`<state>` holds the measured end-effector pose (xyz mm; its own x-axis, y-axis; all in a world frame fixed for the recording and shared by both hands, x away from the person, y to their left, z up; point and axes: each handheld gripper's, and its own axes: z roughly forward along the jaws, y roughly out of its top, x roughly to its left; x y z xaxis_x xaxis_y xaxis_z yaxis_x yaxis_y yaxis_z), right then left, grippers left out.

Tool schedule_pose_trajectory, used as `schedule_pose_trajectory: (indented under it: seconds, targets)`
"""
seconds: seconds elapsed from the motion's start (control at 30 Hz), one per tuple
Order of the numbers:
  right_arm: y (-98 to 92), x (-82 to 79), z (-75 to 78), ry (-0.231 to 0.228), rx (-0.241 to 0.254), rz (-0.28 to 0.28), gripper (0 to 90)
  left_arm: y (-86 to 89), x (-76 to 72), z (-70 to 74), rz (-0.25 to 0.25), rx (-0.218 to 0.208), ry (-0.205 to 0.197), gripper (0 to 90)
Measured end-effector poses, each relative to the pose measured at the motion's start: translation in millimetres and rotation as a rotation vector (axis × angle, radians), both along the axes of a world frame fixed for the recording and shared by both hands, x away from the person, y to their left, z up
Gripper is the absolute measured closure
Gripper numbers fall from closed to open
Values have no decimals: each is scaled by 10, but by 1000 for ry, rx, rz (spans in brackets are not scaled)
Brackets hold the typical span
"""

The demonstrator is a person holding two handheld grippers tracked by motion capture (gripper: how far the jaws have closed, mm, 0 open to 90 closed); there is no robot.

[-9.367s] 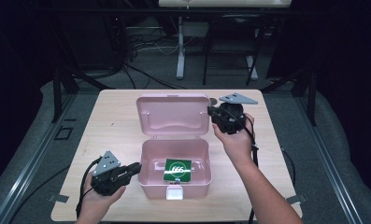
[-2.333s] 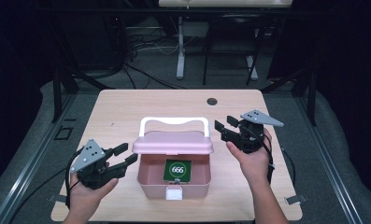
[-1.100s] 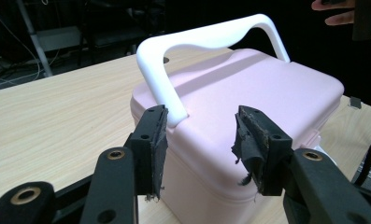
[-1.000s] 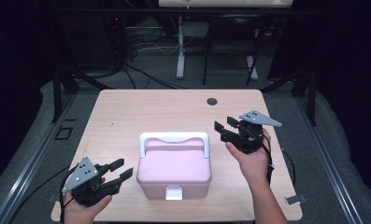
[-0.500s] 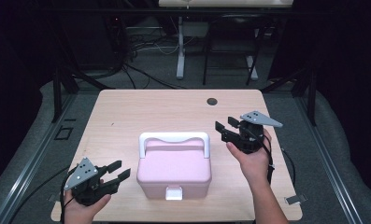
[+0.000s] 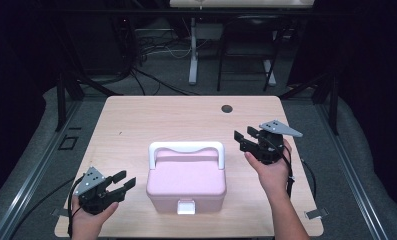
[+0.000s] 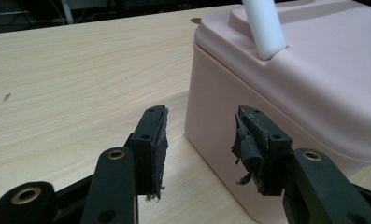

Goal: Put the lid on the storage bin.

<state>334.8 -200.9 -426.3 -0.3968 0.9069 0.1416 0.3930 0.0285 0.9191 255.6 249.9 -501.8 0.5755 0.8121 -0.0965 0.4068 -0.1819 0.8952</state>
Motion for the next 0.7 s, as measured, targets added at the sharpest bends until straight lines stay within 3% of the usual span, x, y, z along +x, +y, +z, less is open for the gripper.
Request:
schedule_pose_trajectory:
  seconds: [0.33, 0.57, 0.7]
  targets:
    - [28, 22, -55, 5, -43, -13, 480, 27, 51, -143, 13, 10, 17, 534]
    - [10, 70, -164, 33, -44, -25, 484, 29, 74, -230, 11, 26, 37, 534]
    - [-24, 71, -155, 25, -29, -23, 485, 24, 95, -283, 7, 32, 53, 534]
